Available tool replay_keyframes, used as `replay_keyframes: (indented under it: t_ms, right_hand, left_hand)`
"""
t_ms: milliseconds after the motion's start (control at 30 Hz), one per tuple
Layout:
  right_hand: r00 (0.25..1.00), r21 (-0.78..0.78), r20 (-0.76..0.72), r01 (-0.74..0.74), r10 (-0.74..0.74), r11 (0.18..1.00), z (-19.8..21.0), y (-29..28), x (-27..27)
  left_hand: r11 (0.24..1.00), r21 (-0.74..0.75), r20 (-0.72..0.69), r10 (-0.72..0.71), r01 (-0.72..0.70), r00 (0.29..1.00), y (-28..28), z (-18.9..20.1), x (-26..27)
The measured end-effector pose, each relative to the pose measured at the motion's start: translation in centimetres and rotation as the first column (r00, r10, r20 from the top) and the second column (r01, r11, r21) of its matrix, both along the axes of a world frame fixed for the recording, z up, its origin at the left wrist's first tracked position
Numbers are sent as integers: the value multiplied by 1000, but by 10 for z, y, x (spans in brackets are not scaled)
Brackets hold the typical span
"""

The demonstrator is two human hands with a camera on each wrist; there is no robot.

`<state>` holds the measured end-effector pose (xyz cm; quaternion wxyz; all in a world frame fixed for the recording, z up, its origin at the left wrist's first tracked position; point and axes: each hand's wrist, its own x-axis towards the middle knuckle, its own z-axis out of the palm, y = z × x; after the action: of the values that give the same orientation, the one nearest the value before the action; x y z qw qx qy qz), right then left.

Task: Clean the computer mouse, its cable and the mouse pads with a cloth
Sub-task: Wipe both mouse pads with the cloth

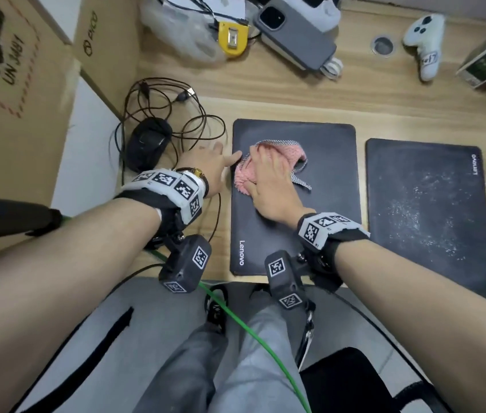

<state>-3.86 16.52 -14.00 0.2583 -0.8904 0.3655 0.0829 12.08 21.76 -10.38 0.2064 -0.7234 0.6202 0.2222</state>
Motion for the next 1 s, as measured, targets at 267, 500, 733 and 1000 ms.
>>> replay_keyframes:
  t_ms: [267,500,733,1000]
  right_hand:
    - [996,14,-62,-62,63,998,4,-3,7]
    - [975,14,-31,-220,221,975,-1,81,-35]
    - [995,61,-24,-97,98,993,1,94,-95]
    - [958,-14,-32,284,-284,959,-1,57,-185]
  left_hand:
    - [998,-46,42,50,-48,998,6,-6,-7]
    - [983,-48,-6,178,-178,984,5,-11,-15]
    - [962,-29,-69,270,-272,961,6,-14,-26]
    - [956,-31,-85,288,-292,954,4,-23,-24]
